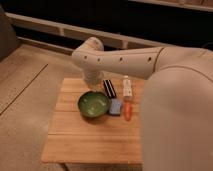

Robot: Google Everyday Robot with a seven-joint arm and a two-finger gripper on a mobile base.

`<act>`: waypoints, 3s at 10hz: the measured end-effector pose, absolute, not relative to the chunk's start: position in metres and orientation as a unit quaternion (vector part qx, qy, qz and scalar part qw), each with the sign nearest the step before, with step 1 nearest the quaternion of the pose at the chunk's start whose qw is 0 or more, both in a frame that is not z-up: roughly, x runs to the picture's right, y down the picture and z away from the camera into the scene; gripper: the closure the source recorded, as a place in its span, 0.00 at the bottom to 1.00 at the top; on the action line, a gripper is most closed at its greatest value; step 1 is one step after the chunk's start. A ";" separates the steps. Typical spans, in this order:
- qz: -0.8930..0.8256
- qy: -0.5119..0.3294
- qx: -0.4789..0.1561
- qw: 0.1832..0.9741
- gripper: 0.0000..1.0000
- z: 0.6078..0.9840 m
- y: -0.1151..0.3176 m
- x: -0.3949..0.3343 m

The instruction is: Push the eraser across the table

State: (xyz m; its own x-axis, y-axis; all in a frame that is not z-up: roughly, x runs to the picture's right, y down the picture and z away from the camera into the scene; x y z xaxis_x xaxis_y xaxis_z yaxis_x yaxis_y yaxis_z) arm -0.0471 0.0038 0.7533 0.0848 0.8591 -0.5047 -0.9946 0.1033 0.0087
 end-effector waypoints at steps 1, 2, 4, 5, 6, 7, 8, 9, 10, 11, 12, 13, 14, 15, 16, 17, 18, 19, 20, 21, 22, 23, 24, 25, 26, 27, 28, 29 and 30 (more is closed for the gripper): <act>0.643 0.217 -0.160 0.717 1.00 0.758 0.008 -0.037; 0.642 0.239 -0.142 0.714 1.00 0.766 0.011 -0.016; 0.649 0.269 -0.108 0.703 1.00 0.781 0.011 0.028; 0.661 0.276 -0.098 0.691 1.00 0.793 0.012 0.051; 0.676 0.270 -0.100 0.678 1.00 0.806 0.013 0.065; 0.691 0.258 -0.112 0.666 1.00 0.819 0.016 0.069; 0.708 0.234 -0.135 0.653 1.00 0.834 0.019 0.070; 0.724 0.213 -0.153 0.638 1.00 0.846 0.020 0.073; 0.731 0.203 -0.159 0.632 1.00 0.853 0.020 0.076; 0.733 0.200 -0.161 0.630 1.00 0.853 0.020 0.075; 0.731 0.199 -0.163 0.632 1.00 0.853 0.020 0.069; 0.729 0.198 -0.161 0.635 1.00 0.851 0.019 0.068; 0.728 0.200 -0.153 0.638 1.00 0.849 0.018 0.069; 0.724 0.208 -0.133 0.644 1.00 0.849 0.017 0.075; 0.719 0.219 -0.117 0.649 1.00 0.851 0.018 0.080; 0.714 0.226 -0.107 0.654 1.00 0.854 0.018 0.082; 0.707 0.231 -0.097 0.661 1.00 0.858 0.018 0.081; 0.701 0.236 -0.092 0.667 1.00 0.862 0.019 0.078; 0.697 0.237 -0.093 0.670 1.00 0.867 0.021 0.075; 0.697 0.232 -0.099 0.672 1.00 0.870 0.024 0.071; 0.705 0.212 -0.119 0.666 1.00 0.878 0.025 0.065; 0.714 0.193 -0.135 0.659 1.00 0.885 0.024 0.062; 0.721 0.178 -0.147 0.654 1.00 0.890 0.022 0.061; 0.721 0.165 -0.162 0.653 1.00 0.899 0.023 0.064; 0.718 0.163 -0.174 0.654 1.00 0.903 0.027 0.064; 0.713 0.165 -0.182 0.656 1.00 0.909 0.031 0.066; 0.708 0.171 -0.194 0.657 1.00 0.914 0.039 0.069; 0.697 0.182 -0.207 0.662 1.00 0.922 0.047 0.074; 0.687 0.192 -0.216 0.667 1.00 0.928 0.051 0.077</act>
State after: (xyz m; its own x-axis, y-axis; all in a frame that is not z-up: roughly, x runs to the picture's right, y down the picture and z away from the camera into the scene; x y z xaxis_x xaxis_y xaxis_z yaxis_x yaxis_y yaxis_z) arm 0.0774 0.0514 0.9278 -0.0168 0.8336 -0.5522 -0.9990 -0.0367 -0.0250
